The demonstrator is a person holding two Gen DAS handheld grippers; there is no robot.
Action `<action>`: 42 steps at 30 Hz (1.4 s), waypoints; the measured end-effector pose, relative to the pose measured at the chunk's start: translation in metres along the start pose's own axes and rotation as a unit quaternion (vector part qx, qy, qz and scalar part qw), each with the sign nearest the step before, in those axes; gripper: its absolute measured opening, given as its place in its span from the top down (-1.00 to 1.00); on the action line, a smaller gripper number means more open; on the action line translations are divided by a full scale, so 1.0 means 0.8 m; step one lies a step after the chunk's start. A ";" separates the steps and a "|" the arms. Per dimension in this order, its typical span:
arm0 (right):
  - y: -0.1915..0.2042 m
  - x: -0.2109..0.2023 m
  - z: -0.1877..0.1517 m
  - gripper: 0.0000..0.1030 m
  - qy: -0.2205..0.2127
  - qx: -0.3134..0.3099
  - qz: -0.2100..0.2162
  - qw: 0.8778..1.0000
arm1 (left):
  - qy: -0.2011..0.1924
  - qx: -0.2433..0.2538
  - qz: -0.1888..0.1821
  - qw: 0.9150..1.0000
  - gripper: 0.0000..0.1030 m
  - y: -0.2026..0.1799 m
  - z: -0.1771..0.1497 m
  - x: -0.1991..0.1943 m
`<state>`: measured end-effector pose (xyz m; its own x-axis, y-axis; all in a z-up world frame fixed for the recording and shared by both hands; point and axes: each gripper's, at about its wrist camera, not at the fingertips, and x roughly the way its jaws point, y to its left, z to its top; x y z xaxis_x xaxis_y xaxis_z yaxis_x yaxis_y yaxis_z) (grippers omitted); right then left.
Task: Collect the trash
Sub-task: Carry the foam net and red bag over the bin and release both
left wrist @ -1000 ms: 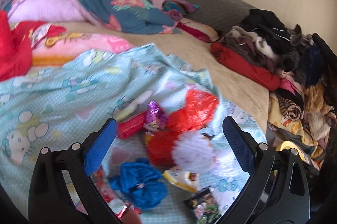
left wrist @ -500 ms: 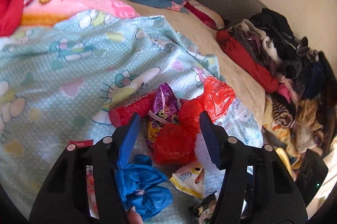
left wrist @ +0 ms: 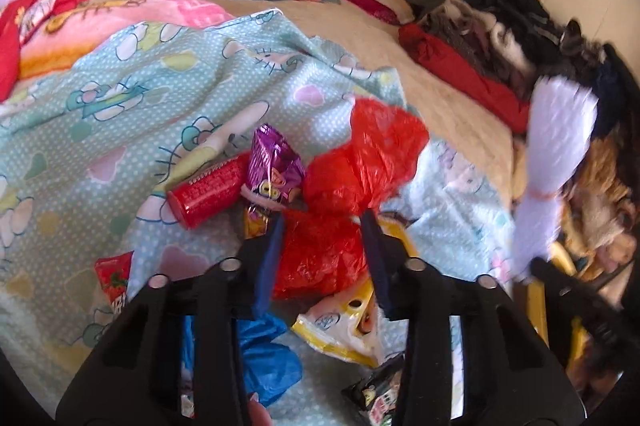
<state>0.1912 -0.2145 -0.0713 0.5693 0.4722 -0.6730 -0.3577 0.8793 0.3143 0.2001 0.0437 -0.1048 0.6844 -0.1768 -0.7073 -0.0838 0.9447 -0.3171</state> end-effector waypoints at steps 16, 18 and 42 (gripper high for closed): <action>-0.015 -0.072 0.004 0.70 -0.051 0.019 0.012 0.998 | -0.065 0.056 -0.038 0.996 0.91 -0.065 -0.002 -0.068; -0.021 -0.084 0.003 0.70 -0.057 0.023 0.010 0.998 | -0.069 0.062 -0.049 0.994 0.91 -0.078 -0.002 -0.076; -0.106 -0.185 -0.035 0.70 -0.086 0.099 -0.062 0.989 | -0.032 0.137 -0.153 0.978 0.91 -0.184 -0.058 -0.089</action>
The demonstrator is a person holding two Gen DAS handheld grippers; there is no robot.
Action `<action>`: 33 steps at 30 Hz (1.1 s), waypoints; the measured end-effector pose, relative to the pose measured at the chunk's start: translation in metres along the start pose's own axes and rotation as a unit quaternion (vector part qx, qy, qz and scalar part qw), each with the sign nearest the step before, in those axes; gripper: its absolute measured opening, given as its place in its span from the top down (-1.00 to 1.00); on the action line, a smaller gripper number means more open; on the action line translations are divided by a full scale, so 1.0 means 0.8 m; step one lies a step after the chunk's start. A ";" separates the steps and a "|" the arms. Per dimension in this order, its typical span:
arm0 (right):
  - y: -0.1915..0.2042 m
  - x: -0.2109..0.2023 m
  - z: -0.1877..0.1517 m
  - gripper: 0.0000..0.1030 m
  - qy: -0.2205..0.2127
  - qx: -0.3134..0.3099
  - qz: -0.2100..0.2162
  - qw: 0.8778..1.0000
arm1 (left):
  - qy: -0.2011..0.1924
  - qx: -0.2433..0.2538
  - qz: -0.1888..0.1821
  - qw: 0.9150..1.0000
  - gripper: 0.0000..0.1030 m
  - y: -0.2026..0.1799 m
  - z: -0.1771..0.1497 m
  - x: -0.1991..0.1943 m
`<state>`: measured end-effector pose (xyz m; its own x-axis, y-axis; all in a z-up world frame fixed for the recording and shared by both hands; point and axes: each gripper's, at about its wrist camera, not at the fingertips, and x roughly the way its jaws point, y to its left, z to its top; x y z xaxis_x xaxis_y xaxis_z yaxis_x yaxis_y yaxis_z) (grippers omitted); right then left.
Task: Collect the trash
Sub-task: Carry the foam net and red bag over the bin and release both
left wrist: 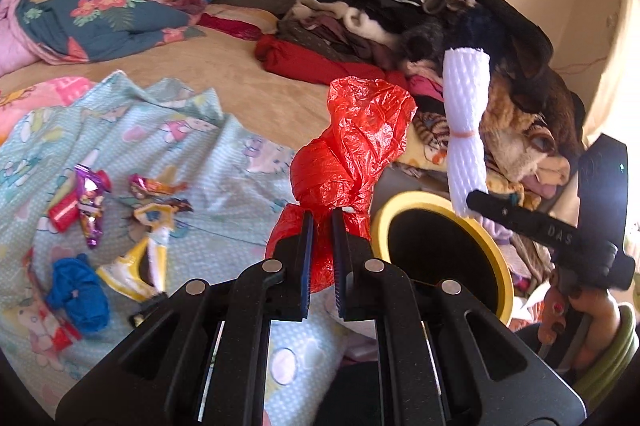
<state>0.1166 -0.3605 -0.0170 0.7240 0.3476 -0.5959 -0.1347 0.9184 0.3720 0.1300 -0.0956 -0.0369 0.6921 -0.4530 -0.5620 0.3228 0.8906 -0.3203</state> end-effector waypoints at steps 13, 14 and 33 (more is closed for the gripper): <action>-0.065 -0.020 -0.019 0.68 0.024 0.068 -0.051 0.996 | 0.039 0.042 -0.038 0.998 0.91 -0.057 -0.028 0.029; -0.072 -0.018 -0.021 0.68 0.030 0.078 -0.056 0.995 | 0.041 0.045 -0.040 0.997 0.91 -0.062 -0.029 0.031; -0.130 -0.022 -0.033 -0.13 0.025 0.164 -0.113 0.980 | 0.086 0.070 -0.072 0.991 -0.21 -0.113 -0.047 0.086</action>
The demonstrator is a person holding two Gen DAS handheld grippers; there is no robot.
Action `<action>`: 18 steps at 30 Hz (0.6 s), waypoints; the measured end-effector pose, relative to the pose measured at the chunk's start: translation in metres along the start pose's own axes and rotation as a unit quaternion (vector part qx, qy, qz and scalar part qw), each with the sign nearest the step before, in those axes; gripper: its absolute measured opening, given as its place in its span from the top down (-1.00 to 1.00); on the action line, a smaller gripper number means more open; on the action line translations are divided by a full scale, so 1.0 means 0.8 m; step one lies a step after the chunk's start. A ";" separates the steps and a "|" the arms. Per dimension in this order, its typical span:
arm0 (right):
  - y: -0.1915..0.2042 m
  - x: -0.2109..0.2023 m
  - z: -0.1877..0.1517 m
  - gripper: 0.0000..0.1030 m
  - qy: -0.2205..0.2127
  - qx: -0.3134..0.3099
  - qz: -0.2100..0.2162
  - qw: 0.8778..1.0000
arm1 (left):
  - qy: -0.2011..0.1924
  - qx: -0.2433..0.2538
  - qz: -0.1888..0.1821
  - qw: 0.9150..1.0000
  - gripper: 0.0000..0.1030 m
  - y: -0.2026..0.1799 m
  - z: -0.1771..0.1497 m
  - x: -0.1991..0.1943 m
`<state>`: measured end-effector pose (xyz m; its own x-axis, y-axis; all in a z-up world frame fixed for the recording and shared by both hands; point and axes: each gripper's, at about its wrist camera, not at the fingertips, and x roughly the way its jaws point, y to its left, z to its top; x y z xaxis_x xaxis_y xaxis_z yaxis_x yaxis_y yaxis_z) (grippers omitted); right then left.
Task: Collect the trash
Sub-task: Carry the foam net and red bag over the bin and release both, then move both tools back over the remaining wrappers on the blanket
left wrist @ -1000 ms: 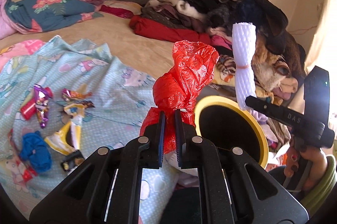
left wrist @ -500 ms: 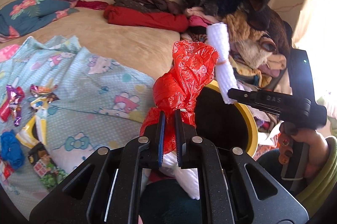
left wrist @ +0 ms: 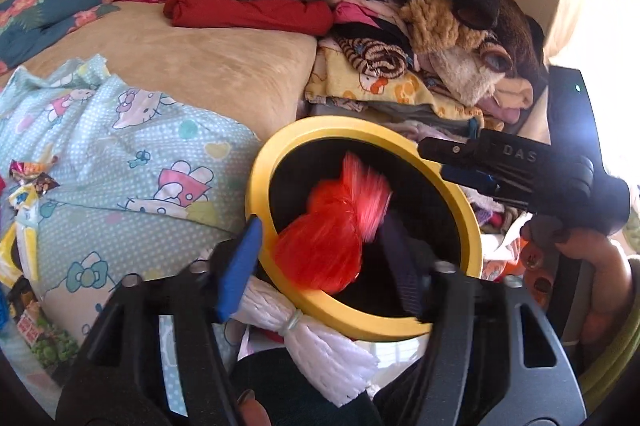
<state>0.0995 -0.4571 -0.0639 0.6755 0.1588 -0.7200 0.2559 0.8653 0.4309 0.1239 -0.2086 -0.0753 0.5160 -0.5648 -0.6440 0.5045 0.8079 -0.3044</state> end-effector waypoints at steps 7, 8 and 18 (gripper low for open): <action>0.029 -0.013 0.004 -0.44 -0.047 -0.057 0.015 0.997 | -0.047 -0.015 0.035 0.998 -0.79 0.021 0.003 -0.030; 0.037 -0.016 0.003 -0.46 -0.055 -0.068 0.020 0.996 | -0.052 -0.015 0.040 0.998 -0.79 0.024 0.003 -0.034; 0.098 -0.023 -0.019 -0.54 -0.083 -0.133 0.070 0.985 | -0.094 -0.040 0.113 0.988 -0.79 0.071 0.007 -0.075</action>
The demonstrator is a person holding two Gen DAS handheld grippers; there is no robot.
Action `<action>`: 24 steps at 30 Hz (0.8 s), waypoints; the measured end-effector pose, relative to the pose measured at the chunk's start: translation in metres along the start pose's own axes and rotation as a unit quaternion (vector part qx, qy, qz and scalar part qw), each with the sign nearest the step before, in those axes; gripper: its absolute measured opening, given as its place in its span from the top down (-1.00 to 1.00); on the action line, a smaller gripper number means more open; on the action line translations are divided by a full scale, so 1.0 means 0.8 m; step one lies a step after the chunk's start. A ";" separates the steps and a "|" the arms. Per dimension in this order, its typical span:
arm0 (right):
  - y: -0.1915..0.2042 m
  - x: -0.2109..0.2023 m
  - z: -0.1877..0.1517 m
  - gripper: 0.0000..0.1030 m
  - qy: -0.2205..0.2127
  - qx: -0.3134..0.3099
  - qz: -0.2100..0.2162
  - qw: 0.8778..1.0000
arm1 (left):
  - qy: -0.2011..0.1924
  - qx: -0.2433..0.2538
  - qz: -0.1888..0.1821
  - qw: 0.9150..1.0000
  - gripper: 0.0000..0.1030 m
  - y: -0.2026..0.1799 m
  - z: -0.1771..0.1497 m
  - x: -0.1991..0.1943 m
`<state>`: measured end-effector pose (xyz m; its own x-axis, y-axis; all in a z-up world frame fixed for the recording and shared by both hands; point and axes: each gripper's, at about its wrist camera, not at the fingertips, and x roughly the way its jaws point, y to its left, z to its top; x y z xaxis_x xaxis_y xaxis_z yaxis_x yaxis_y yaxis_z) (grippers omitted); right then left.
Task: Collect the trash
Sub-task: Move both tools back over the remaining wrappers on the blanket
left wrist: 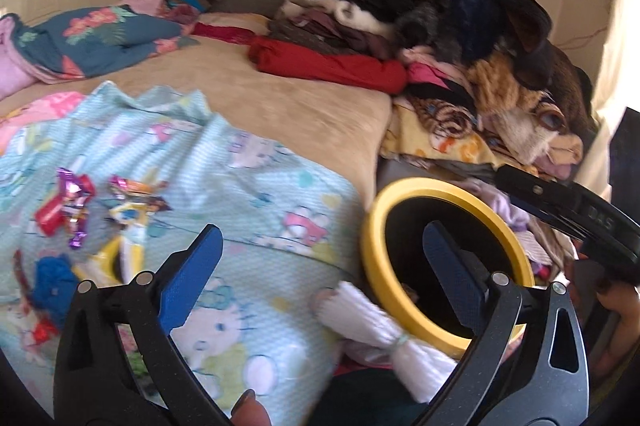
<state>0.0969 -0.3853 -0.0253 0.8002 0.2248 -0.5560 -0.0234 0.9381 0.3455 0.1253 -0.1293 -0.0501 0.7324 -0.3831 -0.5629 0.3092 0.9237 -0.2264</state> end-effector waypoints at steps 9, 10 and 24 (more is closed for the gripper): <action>0.053 0.010 -0.012 -0.56 0.006 -0.048 0.033 0.998 | -0.016 -0.036 0.042 0.998 -0.79 0.058 0.007 -0.018; 0.058 0.011 -0.015 -0.56 0.007 -0.052 0.036 0.998 | -0.019 -0.039 0.046 0.998 -0.79 0.063 0.009 -0.021; 0.163 0.037 -0.062 -0.60 0.047 -0.134 0.097 0.985 | -0.046 -0.068 0.098 0.992 -0.79 0.126 0.015 -0.054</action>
<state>0.0876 -0.2435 -0.0345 0.7069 0.4178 -0.5708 -0.3381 0.9084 0.2461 0.1321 -0.0198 -0.0386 0.8249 -0.1890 -0.5327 0.0753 0.9708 -0.2279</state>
